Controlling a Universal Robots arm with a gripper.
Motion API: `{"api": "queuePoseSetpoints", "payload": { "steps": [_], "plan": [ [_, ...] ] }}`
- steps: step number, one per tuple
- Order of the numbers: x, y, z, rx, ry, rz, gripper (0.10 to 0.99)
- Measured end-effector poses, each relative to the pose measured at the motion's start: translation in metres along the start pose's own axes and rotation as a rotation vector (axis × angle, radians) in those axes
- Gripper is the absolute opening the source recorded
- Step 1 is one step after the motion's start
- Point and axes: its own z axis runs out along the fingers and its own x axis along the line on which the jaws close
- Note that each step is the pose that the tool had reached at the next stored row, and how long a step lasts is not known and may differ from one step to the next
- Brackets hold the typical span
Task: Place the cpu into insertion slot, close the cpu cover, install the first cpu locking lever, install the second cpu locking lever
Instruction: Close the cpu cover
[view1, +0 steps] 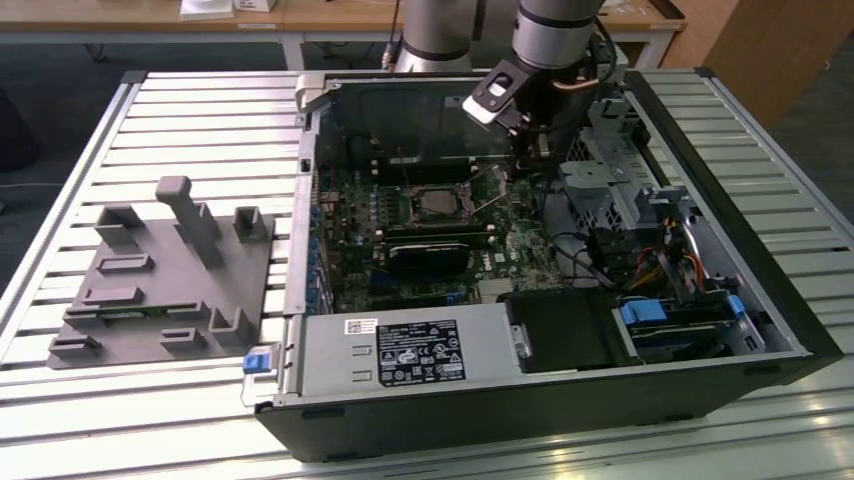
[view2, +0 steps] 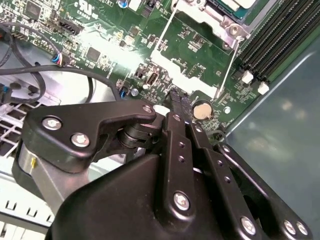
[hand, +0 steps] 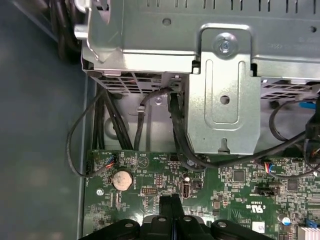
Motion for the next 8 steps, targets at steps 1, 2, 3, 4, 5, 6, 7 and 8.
{"api": "queuePoseSetpoints", "payload": {
  "steps": [1, 2, 3, 4, 5, 6, 7, 8],
  "plan": [
    [0.0001, 0.0000, 0.0013, 0.000, -0.0005, 0.000, 0.106],
    [0.0001, -0.0001, 0.0019, 0.001, -0.0006, 0.000, 0.106],
    [0.0001, -0.0004, 0.0019, 0.001, -0.0008, 0.000, 0.106],
    [0.0001, -0.0012, 0.0019, 0.001, -0.0009, 0.000, 0.106],
    [0.0001, -0.0026, 0.0018, 0.001, -0.0008, 0.000, 0.106],
    [0.0003, -0.0035, 0.0019, 0.001, -0.0007, 0.000, 0.106],
    [0.0003, -0.0043, 0.0018, 0.002, -0.0007, 0.000, 0.106],
    [0.0003, -0.0050, 0.0017, 0.002, -0.0008, 0.000, 0.106]
  ]
}}
